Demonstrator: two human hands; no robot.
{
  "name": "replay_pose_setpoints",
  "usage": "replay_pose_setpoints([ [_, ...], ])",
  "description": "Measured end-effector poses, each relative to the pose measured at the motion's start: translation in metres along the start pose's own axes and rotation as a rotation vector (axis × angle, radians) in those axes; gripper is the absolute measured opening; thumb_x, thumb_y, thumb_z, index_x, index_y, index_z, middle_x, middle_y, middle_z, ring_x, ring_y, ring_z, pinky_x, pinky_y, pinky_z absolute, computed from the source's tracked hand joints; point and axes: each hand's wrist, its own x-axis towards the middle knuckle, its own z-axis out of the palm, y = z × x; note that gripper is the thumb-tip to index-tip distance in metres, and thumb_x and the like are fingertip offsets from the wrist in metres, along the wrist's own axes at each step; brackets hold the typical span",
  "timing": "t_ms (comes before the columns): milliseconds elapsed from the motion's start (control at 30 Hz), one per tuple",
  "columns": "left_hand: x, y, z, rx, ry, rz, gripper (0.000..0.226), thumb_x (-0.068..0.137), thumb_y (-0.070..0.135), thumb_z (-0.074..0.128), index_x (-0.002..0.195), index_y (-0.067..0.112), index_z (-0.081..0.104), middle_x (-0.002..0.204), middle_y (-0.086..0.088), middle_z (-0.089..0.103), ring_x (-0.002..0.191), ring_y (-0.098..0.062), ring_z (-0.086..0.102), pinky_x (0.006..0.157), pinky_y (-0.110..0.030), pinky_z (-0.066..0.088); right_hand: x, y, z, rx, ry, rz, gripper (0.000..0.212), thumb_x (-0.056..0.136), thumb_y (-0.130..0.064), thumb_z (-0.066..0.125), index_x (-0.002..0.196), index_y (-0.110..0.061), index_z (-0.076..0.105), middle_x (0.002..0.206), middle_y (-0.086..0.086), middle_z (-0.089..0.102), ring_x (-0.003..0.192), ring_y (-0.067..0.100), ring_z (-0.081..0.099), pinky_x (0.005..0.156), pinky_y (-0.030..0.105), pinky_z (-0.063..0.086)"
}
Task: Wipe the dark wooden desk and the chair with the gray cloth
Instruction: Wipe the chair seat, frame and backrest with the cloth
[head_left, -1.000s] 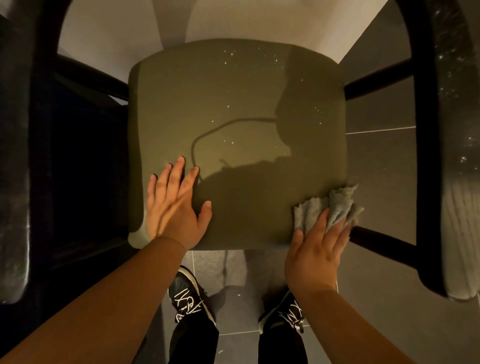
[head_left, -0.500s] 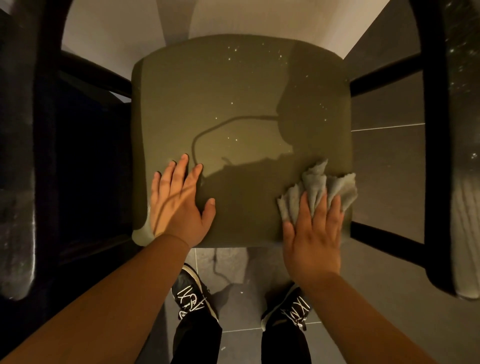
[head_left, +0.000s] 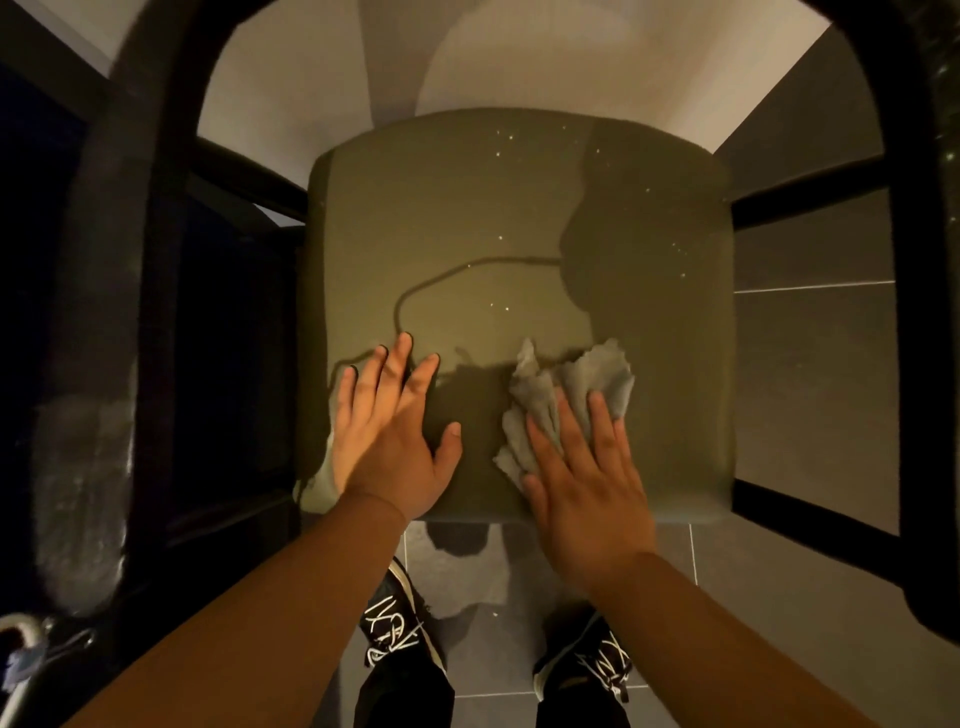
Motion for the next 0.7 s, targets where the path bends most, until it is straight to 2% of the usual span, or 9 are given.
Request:
replay_pose_setpoints([
  [200,0.001,-0.003,0.004,-0.021,-0.017,-0.003,0.079,0.09,0.061,0.044,0.161,0.031,0.029,0.175,-0.001,0.014,0.16,-0.028,0.014,0.13,-0.052,0.009,0.07,-0.008,-0.009,-0.008,0.028,-0.116,0.061,0.108,-0.047,0.031,0.163,-0.02,0.035,0.174,0.011,0.018,0.161,0.037,0.004,0.13,0.053,0.009],
  [300,0.002,-0.004,0.004,-0.028,-0.025,0.006,0.079,0.09,0.061,0.043,0.161,0.03,0.03,0.175,-0.001,0.013,0.16,-0.028,0.014,0.13,-0.052,0.008,0.092,-0.024,-0.013,0.03,0.026,-0.006,0.062,0.108,-0.047,0.029,0.166,-0.023,0.025,0.176,0.008,0.007,0.162,0.033,-0.003,0.131,0.048,0.001],
  [367,0.002,-0.005,0.004,-0.054,-0.032,0.015,0.079,0.09,0.06,0.044,0.161,0.03,0.029,0.175,-0.001,0.012,0.16,-0.028,0.013,0.13,-0.052,0.006,0.072,-0.033,-0.008,0.039,0.012,0.036,0.062,0.108,-0.047,0.028,0.166,-0.025,0.022,0.176,0.007,0.004,0.162,0.032,-0.007,0.131,0.049,0.0],
  [500,0.001,-0.007,0.005,-0.055,-0.025,0.03,0.083,0.085,0.057,0.047,0.161,0.031,0.029,0.175,0.0,0.01,0.161,-0.026,0.011,0.13,-0.052,0.006,0.021,-0.038,0.007,-0.029,0.0,-0.18,0.061,0.107,-0.044,0.039,0.164,-0.024,0.031,0.175,0.007,0.012,0.161,0.037,0.002,0.13,0.054,0.01],
  [600,0.001,-0.007,0.01,-0.038,0.006,0.024,0.079,0.085,0.056,0.043,0.157,0.026,0.031,0.175,-0.001,0.009,0.161,-0.027,0.01,0.13,-0.053,0.005,0.046,-0.027,0.0,-0.067,-0.016,-0.3,0.062,0.107,-0.046,0.033,0.164,-0.024,0.031,0.175,0.008,0.014,0.162,0.035,0.004,0.13,0.052,0.012],
  [700,0.0,-0.006,0.014,-0.062,0.043,0.022,0.074,0.088,0.052,0.042,0.154,0.02,0.035,0.173,-0.004,0.015,0.16,-0.027,0.012,0.129,-0.054,0.004,0.083,-0.023,-0.01,-0.065,-0.013,-0.364,0.06,0.106,-0.044,0.035,0.161,-0.022,0.037,0.174,0.008,0.018,0.162,0.034,0.008,0.13,0.053,0.016],
])
